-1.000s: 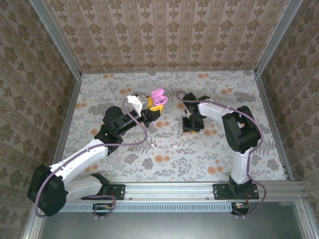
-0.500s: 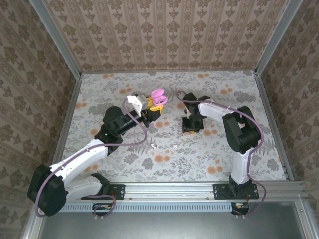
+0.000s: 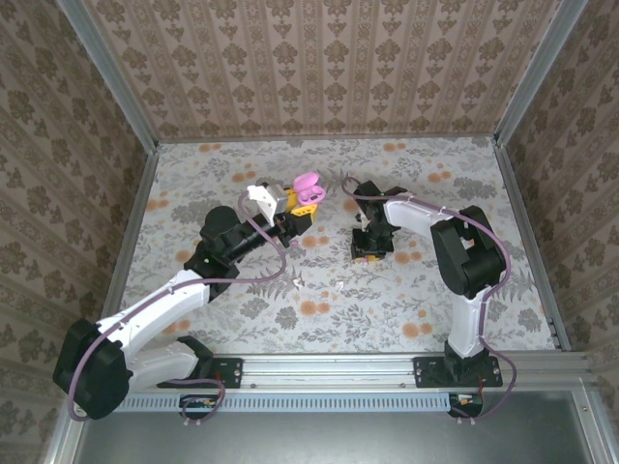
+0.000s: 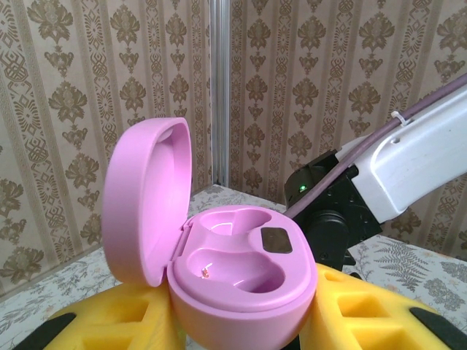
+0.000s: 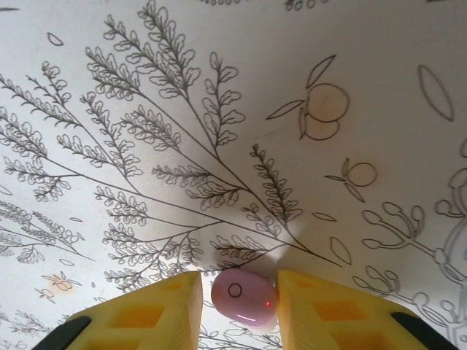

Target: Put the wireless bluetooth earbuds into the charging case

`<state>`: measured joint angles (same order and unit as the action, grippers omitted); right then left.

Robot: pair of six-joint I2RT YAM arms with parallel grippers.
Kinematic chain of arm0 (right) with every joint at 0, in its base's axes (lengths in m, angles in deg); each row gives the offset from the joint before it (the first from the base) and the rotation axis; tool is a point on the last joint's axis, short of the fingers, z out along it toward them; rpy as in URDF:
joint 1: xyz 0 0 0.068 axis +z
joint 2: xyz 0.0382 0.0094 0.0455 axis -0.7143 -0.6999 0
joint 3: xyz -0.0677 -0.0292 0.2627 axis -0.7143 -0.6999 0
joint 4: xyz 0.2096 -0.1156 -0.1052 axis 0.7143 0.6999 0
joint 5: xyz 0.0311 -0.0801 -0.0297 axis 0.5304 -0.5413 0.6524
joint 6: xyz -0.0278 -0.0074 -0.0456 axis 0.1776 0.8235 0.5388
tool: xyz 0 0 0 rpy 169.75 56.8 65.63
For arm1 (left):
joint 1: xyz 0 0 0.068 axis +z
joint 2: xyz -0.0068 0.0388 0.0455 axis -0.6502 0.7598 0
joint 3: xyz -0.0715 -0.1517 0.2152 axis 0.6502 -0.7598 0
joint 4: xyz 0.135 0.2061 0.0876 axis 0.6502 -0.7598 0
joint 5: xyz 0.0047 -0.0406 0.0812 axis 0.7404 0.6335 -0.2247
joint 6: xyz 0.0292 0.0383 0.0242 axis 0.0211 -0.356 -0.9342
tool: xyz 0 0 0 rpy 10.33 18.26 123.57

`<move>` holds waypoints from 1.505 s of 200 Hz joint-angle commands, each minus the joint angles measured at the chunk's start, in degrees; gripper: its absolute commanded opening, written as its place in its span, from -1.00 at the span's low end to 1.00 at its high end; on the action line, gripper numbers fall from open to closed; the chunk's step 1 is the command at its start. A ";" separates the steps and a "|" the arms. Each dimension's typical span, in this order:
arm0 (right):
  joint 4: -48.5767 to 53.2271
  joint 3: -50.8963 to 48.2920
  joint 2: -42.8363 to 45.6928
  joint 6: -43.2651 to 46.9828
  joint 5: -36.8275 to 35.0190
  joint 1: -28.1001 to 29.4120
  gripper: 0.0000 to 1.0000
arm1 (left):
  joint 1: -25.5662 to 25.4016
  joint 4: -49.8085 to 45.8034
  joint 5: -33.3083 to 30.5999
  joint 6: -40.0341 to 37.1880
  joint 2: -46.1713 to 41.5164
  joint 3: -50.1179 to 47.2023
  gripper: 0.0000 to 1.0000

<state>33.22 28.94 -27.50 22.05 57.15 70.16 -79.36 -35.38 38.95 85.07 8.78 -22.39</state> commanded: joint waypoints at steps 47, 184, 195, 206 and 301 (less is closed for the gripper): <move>-0.70 -1.71 3.08 -0.11 4.81 0.30 -0.35 | 0.42 -0.62 -0.02 0.72 -0.22 1.58 -0.22; -0.58 -1.11 0.56 0.80 4.68 0.90 -0.40 | 0.33 -0.62 -0.49 0.64 -0.01 1.58 -0.22; -0.58 -1.11 0.39 0.93 4.69 1.00 -0.40 | 0.38 -0.62 -0.23 0.72 0.04 1.71 -0.22; -0.59 -1.06 0.41 0.96 4.69 1.11 -0.40 | 0.31 -0.62 -0.16 0.72 0.13 1.71 -0.22; 0.71 -0.58 -0.86 2.22 4.32 1.66 -0.40 | 0.43 -0.57 -0.29 0.85 -0.09 1.58 -0.23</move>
<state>32.02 27.63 -27.28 23.21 60.82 71.19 -79.36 -36.87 38.93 85.07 8.78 -22.39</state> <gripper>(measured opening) 0.300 0.391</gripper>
